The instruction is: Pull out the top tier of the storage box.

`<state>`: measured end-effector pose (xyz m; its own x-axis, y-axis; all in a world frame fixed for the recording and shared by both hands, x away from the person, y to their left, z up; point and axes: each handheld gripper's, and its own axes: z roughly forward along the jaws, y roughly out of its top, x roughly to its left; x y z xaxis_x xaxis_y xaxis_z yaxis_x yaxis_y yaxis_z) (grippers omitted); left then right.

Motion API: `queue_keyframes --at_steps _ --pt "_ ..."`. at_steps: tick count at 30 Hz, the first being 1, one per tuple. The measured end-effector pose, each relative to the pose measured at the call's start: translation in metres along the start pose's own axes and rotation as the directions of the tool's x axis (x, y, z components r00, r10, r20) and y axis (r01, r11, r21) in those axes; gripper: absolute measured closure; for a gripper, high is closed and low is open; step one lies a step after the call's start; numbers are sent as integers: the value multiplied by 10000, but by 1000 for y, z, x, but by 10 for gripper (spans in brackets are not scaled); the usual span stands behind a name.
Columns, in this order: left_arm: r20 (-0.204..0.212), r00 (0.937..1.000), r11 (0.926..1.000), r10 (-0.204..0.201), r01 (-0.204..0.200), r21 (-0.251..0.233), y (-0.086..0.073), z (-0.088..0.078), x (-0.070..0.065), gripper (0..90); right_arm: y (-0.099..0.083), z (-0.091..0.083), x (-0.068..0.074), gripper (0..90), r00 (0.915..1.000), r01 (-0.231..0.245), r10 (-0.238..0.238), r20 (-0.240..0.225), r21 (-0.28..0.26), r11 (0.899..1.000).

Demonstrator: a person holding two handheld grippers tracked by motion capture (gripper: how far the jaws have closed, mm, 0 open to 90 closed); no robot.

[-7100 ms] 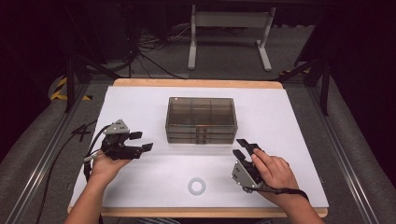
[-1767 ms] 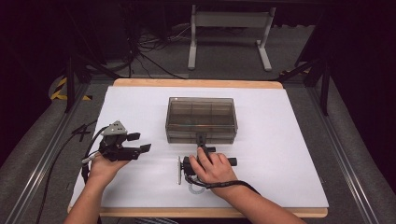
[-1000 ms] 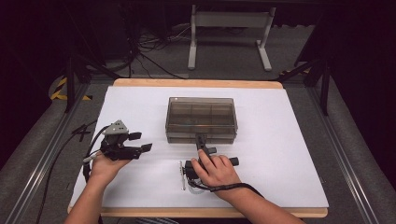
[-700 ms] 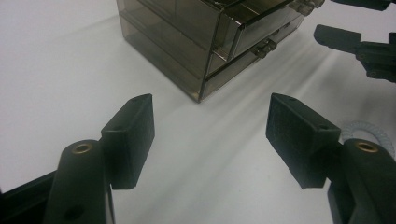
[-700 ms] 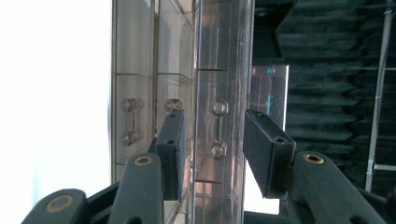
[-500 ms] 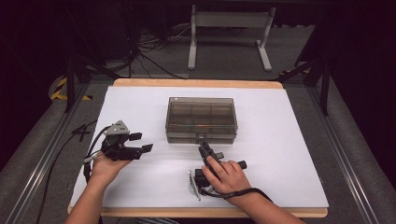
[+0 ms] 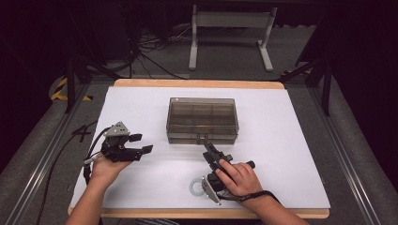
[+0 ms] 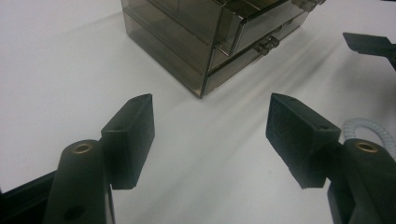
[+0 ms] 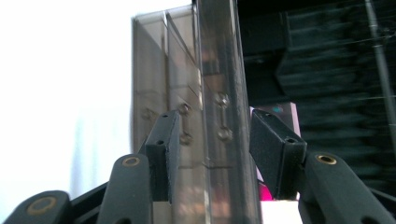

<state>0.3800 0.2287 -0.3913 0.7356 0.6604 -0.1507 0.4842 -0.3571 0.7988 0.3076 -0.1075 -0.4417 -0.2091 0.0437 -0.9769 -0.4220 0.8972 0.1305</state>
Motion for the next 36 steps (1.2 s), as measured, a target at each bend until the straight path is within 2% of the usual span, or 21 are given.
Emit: queue_keyframes --at_steps 3,6,9,12,14,19,20,21,22,24,26,27,28,29,30,31,32,33,34,35,36 --pt "-13 10000 10000 29 -29 -28 1 1 0 333 -3 -2 -4 539 9977 -644 636 -256 -339 9973" --pt "49 10000 10000 34 -33 -39 4 3 1 333 -9 -5 -7 538 9886 -1464 1443 -426 -511 9879" --pt "60 9999 9999 87 -87 -51 4 4 2 333 -13 -8 -8 535 9884 -1481 1450 -458 -732 9863" --pt "116 9998 9998 154 -152 -110 8 7 4 333 -18 -11 -8 520 9808 -1902 1841 -636 -1092 9757" --pt "174 9998 9998 139 -136 -146 10 9 4 334 -22 -13 -8 511 9704 -2348 2260 -853 -1136 9654" --pt "261 9995 9997 202 -198 -159 13 13 4 334 -35 -19 -11 498 9211 -3776 3628 -1415 -962 9210" --pt "261 9995 9997 202 -198 -159 13 13 4 334 -35 -19 -11 498 9211 -3776 3628 -1415 -962 9210" --pt "286 9994 9997 210 -206 -142 13 14 4 334 -38 -20 -12 497 9096 -4036 3878 -1494 -957 9099" --pt "324 9992 9997 234 -231 -97 14 15 3 333 -44 -23 -15 487 8732 -4739 4525 -1813 -988 8750" --pt "337 9991 9997 252 -250 -62 14 16 3 333 -50 -24 -18 486 8371 -5332 5045 -2113 -1094 8389" --pt "356 9990 9996 285 -283 -65 14 17 3 332 -56 -25 -20 486 7851 -6028 5671 -2489 -968 7920" --pt "343 9990 9996 273 -271 -60 14 17 3 332 -58 -25 -21 486 7663 -6258 5877 -2597 -946 7742" --pt "335 9991 9996 261 -259 -62 14 17 3 332 -62 -25 -23 486 7391 -6573 6160 -2726 -916 7481" --pt "342 9991 9996 267 -266 -39 14 16 3 332 -65 -25 -23 486 7191 -6789 6350 -2824 -902 7287" --pt "347 9990 9996 266 -265 -33 13 16 3 332 -68 -26 -25 486 6914 -7067 6587 -2969 -885 7019" --pt "371 9991 9998 217 -217 2 13 15 3 332 -72 -27 -26 486 6741 -7233 6726 -3051 -883 6849" --pt "360 9991 9997 236 -237 18 12 15 3 332 -75 -27 -27 486 6622 -7329 6796 -3157 -844 6750" --pt "360 9991 9997 236 -237 18 12 15 3 331 -75 -27 -27 486 6622 -7329 6796 -3157 -844 6750" --pt "329 9993 9999 169 -170 27 11 14 3 331 -79 -29 -29 485 6565 -7374 6834 -3194 -805 6707" --pt "324 9994 9999 154 -156 68 10 14 4 330 -88 -31 -33 486 6237 -7626 7002 -3474 -742 6426" --pt "292 9995 9999 131 -132 45 9 13 4 330 -92 -32 -34 486 6045 -7785 7129 -3554 -739 6233"
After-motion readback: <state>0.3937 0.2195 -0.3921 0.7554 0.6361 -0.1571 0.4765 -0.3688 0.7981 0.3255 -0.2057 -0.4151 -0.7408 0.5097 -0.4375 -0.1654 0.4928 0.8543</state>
